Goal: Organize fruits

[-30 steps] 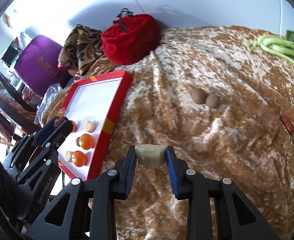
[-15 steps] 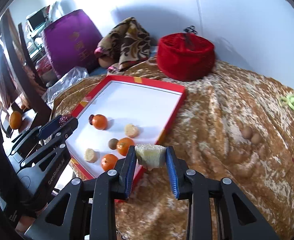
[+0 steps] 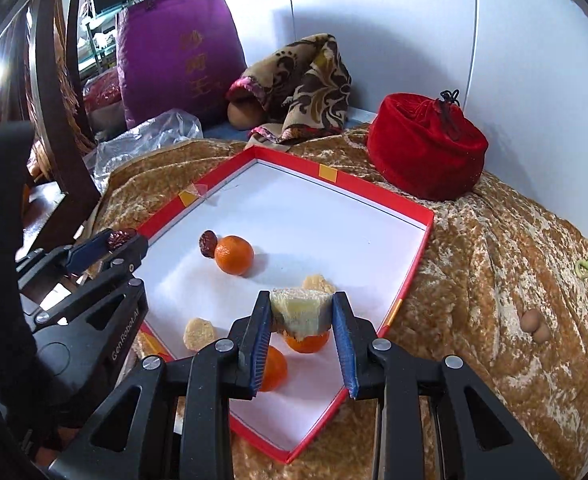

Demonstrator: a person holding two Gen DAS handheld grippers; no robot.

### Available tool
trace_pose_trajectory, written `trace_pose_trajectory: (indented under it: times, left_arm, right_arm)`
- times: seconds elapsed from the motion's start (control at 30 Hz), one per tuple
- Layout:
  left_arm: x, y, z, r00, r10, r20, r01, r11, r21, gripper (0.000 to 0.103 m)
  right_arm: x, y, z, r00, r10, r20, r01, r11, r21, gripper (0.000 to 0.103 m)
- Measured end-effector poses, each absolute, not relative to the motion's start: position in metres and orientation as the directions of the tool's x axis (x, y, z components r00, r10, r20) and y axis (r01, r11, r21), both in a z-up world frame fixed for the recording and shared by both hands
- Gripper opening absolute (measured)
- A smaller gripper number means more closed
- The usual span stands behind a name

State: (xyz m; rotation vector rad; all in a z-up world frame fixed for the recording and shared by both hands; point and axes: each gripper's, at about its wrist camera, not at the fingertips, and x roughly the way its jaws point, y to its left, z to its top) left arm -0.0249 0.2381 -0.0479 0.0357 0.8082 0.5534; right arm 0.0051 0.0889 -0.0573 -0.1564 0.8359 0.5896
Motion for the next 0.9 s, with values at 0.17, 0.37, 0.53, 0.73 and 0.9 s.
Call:
trace_pose_trajectory:
  times: [0.17, 0.37, 0.53, 0.73, 0.9]
  left_arm:
    - [-0.023, 0.237, -0.047, 0.556, 0.524, -0.644, -0.482, 0.835, 0.264, 0.025]
    - [-0.024, 0.247, -0.047, 0.553, 0.527, -0.646, -0.509, 0.827, 0.238, 0.025]
    - [-0.026, 0.249, -0.044, 0.564, 0.521, -0.641, -0.513, 0.829, 0.222, 0.025]
    - [-0.028, 0.250, -0.042, 0.572, 0.523, -0.632, -0.516, 0.828, 0.219, 0.025]
    - [-0.028, 0.250, -0.042, 0.574, 0.522, -0.631, -0.516, 0.829, 0.217, 0.025]
  right_arm:
    - [0.015, 0.091, -0.073, 0.508, 0.424, -0.749, -0.537, 0.837, 0.109, 0.030]
    - [0.020, 0.095, -0.082, 0.509, 0.421, -0.751, -0.537, 0.837, 0.105, 0.030]
    - [0.019, 0.099, -0.084, 0.510, 0.424, -0.748, -0.542, 0.834, 0.103, 0.030]
    - [0.017, 0.103, -0.083, 0.516, 0.425, -0.743, -0.550, 0.830, 0.092, 0.030]
    - [0.016, 0.103, -0.083, 0.518, 0.424, -0.743, -0.549, 0.831, 0.091, 0.030]
